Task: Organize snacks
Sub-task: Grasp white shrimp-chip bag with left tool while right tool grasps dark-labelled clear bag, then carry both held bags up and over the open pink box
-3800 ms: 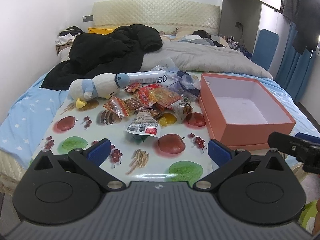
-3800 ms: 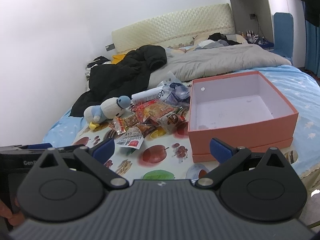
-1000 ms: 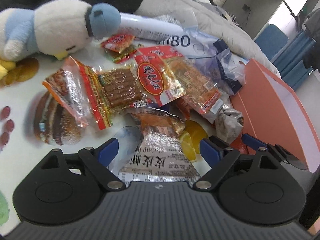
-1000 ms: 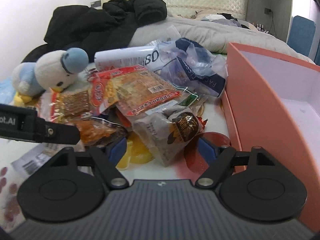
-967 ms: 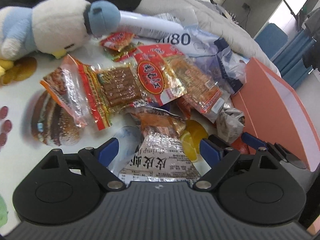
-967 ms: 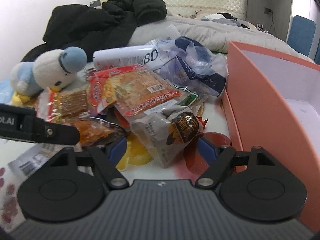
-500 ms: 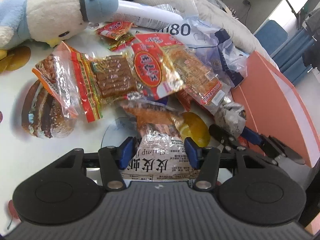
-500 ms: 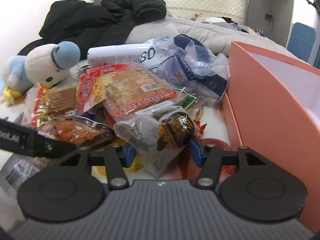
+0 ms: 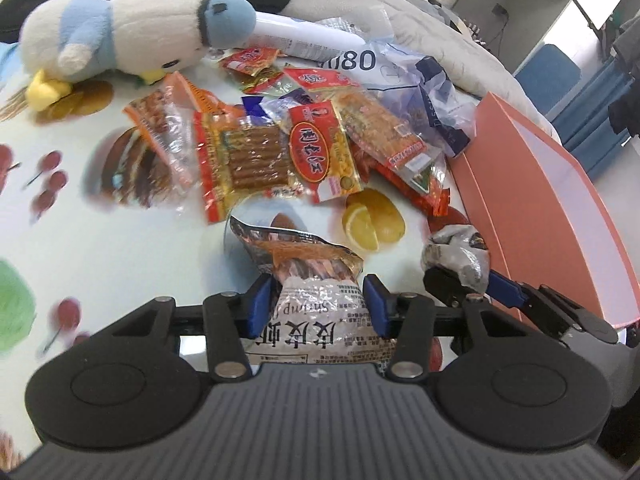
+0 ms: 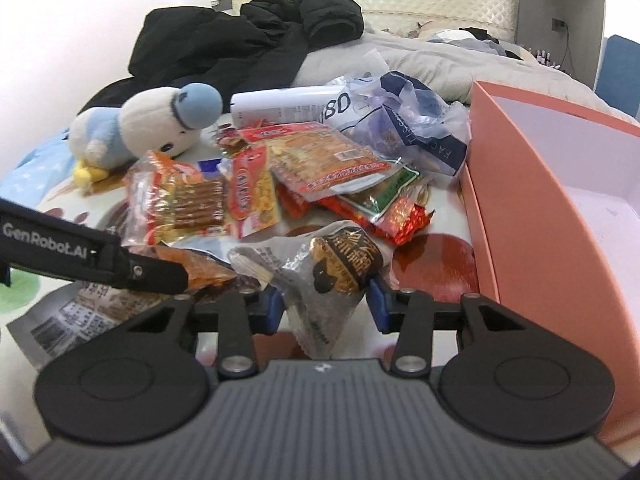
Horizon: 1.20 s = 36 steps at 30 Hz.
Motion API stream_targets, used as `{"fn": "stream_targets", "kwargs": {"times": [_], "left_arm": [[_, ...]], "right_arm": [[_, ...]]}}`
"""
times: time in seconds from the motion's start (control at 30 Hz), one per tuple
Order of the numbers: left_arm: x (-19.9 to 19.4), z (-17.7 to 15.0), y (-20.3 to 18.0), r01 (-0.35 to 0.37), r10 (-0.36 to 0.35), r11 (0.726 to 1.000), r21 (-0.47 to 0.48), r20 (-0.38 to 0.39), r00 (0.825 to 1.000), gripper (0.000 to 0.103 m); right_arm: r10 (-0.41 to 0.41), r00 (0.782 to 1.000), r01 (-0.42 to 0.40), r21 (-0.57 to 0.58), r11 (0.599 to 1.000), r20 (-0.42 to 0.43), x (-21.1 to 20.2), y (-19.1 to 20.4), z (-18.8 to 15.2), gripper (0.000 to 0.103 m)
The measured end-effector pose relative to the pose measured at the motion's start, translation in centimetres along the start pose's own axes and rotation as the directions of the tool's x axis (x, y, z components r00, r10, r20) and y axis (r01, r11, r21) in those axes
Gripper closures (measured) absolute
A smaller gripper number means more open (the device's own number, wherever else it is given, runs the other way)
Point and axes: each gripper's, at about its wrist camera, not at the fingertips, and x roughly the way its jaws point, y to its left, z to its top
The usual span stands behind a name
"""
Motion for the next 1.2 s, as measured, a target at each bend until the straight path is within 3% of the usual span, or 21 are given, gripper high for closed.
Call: {"fn": "stream_targets", "kwargs": {"times": [0.47,0.77,0.87,0.97,1.2], "left_arm": [[-6.9,-3.8,-1.4,-0.032,0.037,0.998,-0.054,0.086,0.996,0.05],[-12.9,-4.6,-4.1,-0.051,0.053,0.999,-0.019,0.162,0.985,0.05],[-14.7,-4.8,-5.0,-0.029,0.031,0.999,-0.016,0.175,0.984,0.05],[-16.5,-4.9,-6.5,-0.052,0.048,0.999,0.014,0.206,0.977,0.05],[-19.6,-5.3,-10.2,0.004,-0.018,0.998,0.058,0.246,0.969,0.05]], "right_arm": [[0.065,0.998,-0.065,-0.011,0.998,0.009,-7.2,0.0,-1.3,0.059],[0.085,0.995,-0.085,-0.004,0.996,0.056,-12.5,0.2,-0.2,0.059],[0.082,0.994,-0.082,0.001,0.997,0.074,-14.5,0.2,0.2,0.059],[0.07,0.994,-0.072,0.019,0.997,0.087,-16.6,-0.1,0.5,0.059],[0.037,0.992,-0.043,0.054,0.998,0.117,-21.0,-1.2,0.5,0.059]]}}
